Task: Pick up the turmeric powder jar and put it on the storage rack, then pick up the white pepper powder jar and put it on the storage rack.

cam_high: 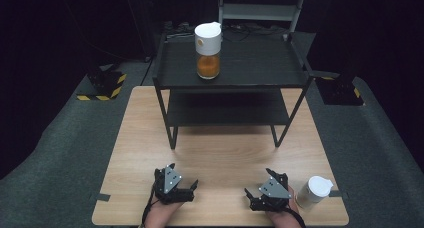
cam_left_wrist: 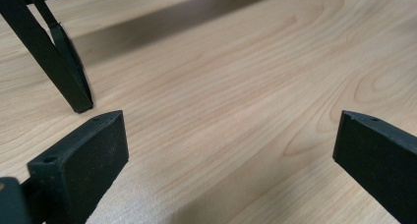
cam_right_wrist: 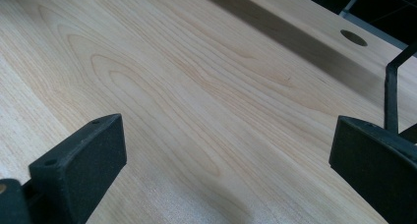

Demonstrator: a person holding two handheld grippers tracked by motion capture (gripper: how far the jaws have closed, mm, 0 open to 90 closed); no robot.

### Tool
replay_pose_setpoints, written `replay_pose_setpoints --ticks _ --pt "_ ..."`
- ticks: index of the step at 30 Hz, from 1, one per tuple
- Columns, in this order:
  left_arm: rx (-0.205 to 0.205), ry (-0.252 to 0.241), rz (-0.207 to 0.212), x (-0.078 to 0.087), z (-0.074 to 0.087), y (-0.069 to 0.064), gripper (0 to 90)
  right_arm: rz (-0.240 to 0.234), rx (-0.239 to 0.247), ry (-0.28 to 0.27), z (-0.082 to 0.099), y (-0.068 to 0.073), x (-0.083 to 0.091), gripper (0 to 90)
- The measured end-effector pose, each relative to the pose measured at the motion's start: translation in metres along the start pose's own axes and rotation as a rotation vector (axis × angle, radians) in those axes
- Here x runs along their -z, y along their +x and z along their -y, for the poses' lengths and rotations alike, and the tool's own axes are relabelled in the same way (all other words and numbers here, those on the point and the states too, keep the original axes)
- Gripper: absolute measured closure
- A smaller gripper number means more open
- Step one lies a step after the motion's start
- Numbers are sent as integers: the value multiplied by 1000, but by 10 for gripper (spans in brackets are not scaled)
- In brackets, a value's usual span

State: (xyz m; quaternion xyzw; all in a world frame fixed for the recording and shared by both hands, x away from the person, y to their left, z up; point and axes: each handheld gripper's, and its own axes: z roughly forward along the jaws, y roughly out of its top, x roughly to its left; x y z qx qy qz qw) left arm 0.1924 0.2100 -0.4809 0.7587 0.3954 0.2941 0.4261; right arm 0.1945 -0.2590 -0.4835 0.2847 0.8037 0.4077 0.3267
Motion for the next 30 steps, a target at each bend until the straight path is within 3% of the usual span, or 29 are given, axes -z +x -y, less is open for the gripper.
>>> replay_pose_setpoints --ticks 6,10,15,26,30 --pt "-71 45 -19 -3 -7 -9 5 9 6 -3 1 2 0 0" --pt "-61 53 -32 -3 -9 -11 7 -5 16 -5 1 0 1 0" --pt "-56 58 -37 -4 -9 -12 7 -7 -9 -29 5 -2 3 0" --pt "-118 74 -40 -6 -12 -18 7 -18 -29 -44 6 -1 3 0" --pt "-116 69 -40 -5 -11 -18 7 -17 -25 -57 5 -1 6 0"
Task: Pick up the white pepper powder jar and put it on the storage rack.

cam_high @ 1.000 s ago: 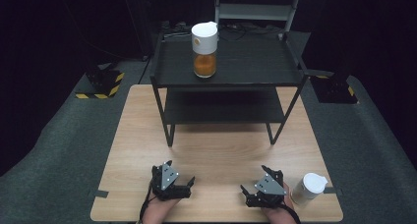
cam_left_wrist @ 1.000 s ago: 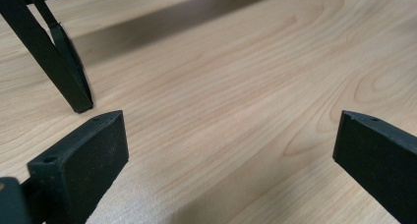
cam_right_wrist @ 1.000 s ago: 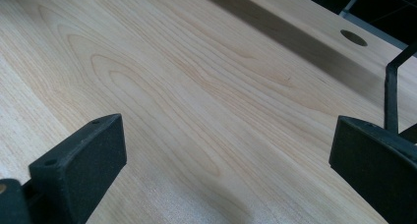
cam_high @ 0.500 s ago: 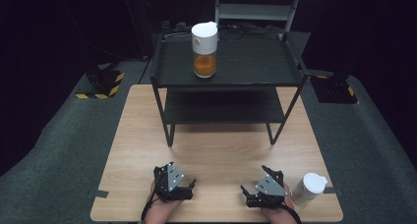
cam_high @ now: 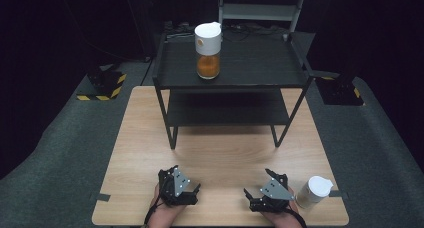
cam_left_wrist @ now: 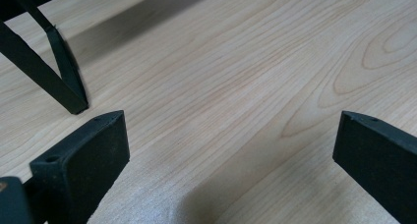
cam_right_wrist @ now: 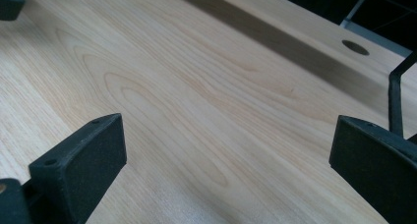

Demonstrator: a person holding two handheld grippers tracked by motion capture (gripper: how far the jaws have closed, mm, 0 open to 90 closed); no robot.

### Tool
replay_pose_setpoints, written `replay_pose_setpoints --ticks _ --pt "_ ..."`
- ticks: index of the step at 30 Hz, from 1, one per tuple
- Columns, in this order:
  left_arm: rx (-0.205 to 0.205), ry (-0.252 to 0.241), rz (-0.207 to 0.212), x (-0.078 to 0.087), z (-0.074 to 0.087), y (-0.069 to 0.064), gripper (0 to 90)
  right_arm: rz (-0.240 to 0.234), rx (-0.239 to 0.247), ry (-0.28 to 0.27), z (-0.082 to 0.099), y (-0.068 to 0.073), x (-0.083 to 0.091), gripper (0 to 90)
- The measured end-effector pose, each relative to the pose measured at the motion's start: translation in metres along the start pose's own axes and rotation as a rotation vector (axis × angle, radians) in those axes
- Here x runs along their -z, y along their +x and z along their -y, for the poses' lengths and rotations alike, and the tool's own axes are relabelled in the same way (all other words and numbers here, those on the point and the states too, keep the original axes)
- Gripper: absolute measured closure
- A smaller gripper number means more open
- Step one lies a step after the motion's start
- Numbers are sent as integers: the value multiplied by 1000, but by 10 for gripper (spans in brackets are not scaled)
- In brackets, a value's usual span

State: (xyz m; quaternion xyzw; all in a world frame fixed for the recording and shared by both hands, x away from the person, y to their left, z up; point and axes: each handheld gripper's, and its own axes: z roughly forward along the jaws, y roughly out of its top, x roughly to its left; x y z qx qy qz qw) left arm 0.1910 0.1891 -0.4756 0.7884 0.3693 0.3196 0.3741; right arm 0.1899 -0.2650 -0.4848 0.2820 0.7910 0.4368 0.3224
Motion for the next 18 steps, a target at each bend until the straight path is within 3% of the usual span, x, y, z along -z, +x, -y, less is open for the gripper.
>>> replay_pose_setpoints --ticks 6,12,18 --pt "14 -5 4 0 1 2 7 -1 -10 -42 -2 -2 7 0" --pt "-2 -1 5 0 0 1 7 7 -24 -120 -4 -3 21 0" --pt "-1 0 5 0 0 1 7 4 -37 -163 -6 -4 30 0"
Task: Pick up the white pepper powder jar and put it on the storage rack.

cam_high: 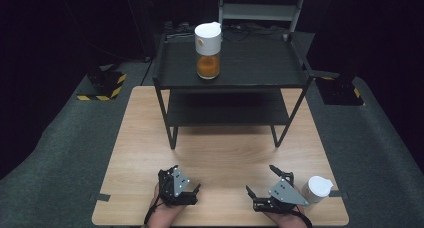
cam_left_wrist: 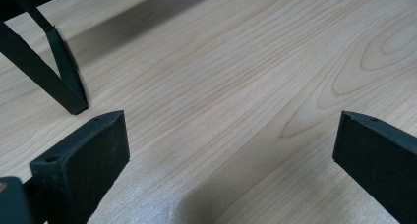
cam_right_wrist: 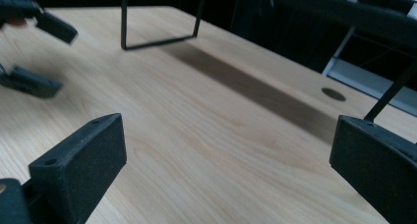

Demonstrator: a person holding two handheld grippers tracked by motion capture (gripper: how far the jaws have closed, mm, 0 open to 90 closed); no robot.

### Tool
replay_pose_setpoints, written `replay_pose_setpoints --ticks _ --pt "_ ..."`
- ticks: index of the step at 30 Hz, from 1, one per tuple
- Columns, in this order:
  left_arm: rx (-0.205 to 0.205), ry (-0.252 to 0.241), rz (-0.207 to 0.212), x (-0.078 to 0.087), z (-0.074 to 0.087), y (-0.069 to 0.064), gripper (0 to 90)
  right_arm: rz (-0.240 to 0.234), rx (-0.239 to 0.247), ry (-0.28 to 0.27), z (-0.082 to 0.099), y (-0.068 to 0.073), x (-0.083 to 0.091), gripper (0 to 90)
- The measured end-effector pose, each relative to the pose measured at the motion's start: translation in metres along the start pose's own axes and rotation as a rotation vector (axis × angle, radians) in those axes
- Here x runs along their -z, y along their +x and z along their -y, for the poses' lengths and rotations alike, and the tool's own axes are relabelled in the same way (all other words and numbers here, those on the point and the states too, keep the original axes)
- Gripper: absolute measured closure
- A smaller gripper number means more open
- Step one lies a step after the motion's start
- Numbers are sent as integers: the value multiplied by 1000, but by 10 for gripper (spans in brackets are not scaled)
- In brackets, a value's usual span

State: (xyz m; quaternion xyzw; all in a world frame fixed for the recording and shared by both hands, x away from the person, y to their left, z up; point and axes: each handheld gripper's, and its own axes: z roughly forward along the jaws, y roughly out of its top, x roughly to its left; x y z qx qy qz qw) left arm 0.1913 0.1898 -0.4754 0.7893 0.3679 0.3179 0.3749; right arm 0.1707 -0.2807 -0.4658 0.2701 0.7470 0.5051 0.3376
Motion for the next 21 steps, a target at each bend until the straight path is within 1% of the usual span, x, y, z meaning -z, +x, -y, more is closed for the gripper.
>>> replay_pose_setpoints --ticks 3,4,6,8,12,14,16,17,18,21 --pt "-4 -2 1 0 0 0 7 -12 -34 -34 -4 -3 8 0" --pt "-4 -2 1 0 0 0 7 -12 -34 -34 -4 -3 8 0" --pt "-5 -2 3 0 0 0 7 -7 -44 -59 -9 -4 15 0" --pt "-4 -2 3 0 0 0 7 -7 -44 -62 -10 -5 16 0" --pt "-8 -4 4 0 1 0 7 -5 -63 -84 -16 -8 28 0" --pt "-8 -4 5 0 1 0 7 -1 -67 -88 -17 -9 30 0" --pt "-3 -3 7 0 0 1 7 17 -67 -93 -18 -11 36 0" --pt "-3 -3 7 0 0 1 7 17 -67 -93 -18 -11 36 0" --pt "-1 -3 9 0 1 1 7 32 -74 -91 -17 -14 40 0" --pt "3 -5 10 0 1 2 7 57 -85 -88 -15 -18 46 0"
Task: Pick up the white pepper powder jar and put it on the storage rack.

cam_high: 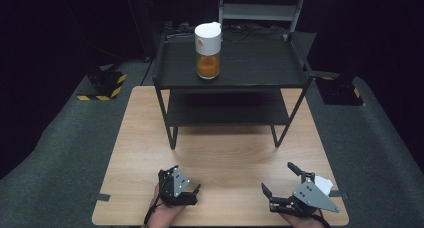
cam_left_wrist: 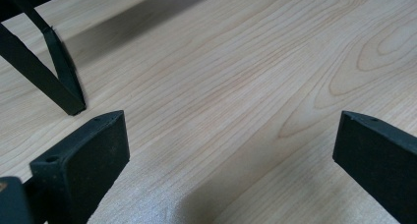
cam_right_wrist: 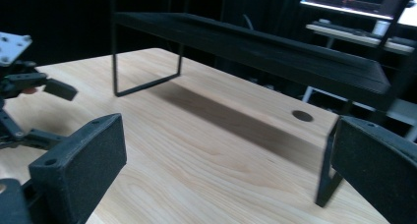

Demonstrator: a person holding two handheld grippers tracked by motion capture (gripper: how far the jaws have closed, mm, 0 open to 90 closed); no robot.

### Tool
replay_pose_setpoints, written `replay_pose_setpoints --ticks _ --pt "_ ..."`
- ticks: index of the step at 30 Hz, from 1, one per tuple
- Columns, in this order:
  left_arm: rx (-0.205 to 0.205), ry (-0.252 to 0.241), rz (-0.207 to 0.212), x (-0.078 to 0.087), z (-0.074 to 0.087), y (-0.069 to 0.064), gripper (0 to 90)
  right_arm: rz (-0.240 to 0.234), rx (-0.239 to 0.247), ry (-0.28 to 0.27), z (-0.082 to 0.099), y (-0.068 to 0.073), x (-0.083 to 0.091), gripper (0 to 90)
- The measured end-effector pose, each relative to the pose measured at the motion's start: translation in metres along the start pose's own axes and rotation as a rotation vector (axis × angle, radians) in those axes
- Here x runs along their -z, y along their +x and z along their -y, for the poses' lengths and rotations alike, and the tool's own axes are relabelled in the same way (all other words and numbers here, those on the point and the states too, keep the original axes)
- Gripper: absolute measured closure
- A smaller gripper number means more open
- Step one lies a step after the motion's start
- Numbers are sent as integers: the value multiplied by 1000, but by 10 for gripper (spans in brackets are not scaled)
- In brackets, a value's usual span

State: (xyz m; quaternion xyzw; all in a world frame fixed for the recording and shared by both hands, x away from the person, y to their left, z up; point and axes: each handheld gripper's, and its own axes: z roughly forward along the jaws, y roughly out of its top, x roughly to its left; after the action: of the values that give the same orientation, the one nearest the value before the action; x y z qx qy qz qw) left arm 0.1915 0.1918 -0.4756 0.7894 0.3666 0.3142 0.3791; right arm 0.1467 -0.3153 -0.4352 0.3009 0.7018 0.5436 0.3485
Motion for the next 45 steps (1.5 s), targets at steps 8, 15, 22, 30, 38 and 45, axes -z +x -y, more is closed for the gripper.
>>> replay_pose_setpoints --ticks 8,15,22,30,38,45 --pt "4 -1 3 0 0 1 7 42 -4 -6 1 -7 16 0" --pt "13 -4 7 0 1 2 7 90 -26 -8 4 -15 31 0" --pt "15 -3 9 0 1 3 7 147 -43 -1 10 -18 44 0" --pt "14 -2 11 0 0 3 7 222 -48 15 18 -17 55 0" --pt "15 -1 12 0 0 3 7 254 -65 39 27 -18 58 0" --pt "9 -5 10 0 1 2 7 266 -86 58 38 -19 59 0"
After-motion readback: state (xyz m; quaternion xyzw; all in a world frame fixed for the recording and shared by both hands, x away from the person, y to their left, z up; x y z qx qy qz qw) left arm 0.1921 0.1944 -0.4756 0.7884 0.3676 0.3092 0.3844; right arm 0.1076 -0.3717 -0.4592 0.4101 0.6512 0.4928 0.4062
